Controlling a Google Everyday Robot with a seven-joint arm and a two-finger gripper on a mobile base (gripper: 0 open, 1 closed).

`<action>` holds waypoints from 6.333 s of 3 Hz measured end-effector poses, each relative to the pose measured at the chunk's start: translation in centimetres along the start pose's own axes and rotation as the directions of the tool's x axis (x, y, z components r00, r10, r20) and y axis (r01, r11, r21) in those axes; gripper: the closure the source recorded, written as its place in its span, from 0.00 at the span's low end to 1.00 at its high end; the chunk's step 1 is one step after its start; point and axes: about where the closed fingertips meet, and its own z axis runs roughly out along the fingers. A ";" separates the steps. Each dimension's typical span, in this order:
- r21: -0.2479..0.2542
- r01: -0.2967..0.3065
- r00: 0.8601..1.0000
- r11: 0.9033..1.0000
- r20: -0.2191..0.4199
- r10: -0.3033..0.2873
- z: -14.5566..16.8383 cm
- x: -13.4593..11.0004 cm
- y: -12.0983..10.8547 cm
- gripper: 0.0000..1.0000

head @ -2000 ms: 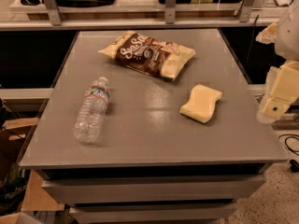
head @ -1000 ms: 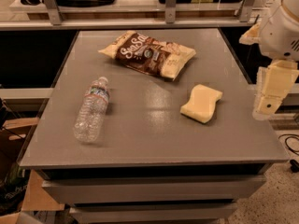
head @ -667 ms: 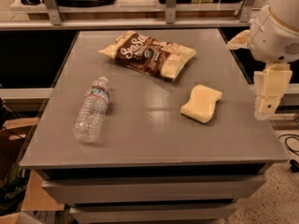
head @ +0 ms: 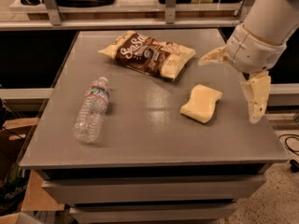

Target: Move sponge near water bottle

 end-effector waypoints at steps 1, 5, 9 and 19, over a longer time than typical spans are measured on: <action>-0.018 0.125 0.992 0.992 -0.023 -0.125 1.8 -0.8 0.0 0.00; -0.112 0.199 0.971 0.974 -0.109 -0.211 8.6 1.5 -1.2 0.18; -0.091 0.225 0.963 0.970 -0.132 -0.236 3.5 -1.2 -4.2 1.00; -0.119 0.828 0.551 0.547 -0.002 -0.834 7.4 -19.3 -12.4 0.82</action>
Offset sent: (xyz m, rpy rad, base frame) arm -0.0054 0.0163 -0.0797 -0.1857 -0.0561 0.2431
